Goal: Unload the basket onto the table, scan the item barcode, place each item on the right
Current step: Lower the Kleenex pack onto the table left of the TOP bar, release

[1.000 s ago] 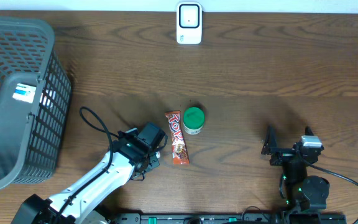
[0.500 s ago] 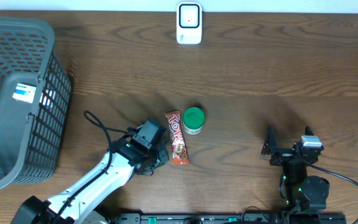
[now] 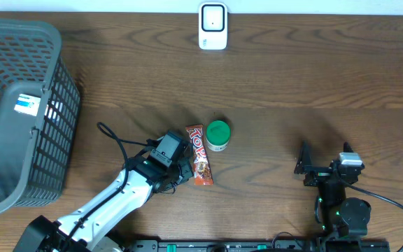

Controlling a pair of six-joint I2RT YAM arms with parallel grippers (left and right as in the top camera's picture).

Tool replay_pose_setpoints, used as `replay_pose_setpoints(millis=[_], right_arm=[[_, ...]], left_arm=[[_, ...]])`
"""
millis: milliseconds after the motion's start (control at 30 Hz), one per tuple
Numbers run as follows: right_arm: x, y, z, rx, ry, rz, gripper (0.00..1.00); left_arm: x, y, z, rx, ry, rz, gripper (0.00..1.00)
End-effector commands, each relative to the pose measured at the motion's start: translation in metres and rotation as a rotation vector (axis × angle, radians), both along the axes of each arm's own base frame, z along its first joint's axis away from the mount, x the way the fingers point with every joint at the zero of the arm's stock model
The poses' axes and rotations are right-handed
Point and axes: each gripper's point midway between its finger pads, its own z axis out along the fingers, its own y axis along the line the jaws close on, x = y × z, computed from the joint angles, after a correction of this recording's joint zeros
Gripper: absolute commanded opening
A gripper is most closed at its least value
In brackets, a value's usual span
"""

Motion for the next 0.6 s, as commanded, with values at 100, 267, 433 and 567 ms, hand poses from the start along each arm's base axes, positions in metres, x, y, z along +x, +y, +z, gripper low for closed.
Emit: replay_pose_setpoints(millis=[100, 267, 433, 567], right_arm=[[0.0, 0.001, 0.0, -0.013, -0.002, 0.005, 0.99], [0.0, 0.001, 0.0, -0.013, -0.002, 0.005, 0.99], [0.0, 0.001, 0.0, -0.013, -0.001, 0.005, 0.99], [0.0, 0.001, 0.0, -0.013, -0.002, 0.005, 0.99]], left_arm=[[-0.007, 0.027, -0.01, 0.141, 0.016, 0.026, 0.11], [-0.017, 0.05, -0.015, 0.239, 0.059, 0.086, 0.1], [-0.022, 0.089, -0.014, 0.397, 0.068, 0.223, 0.08], [-0.026, 0.083, -0.015, 0.359, 0.1, 0.232, 0.08]])
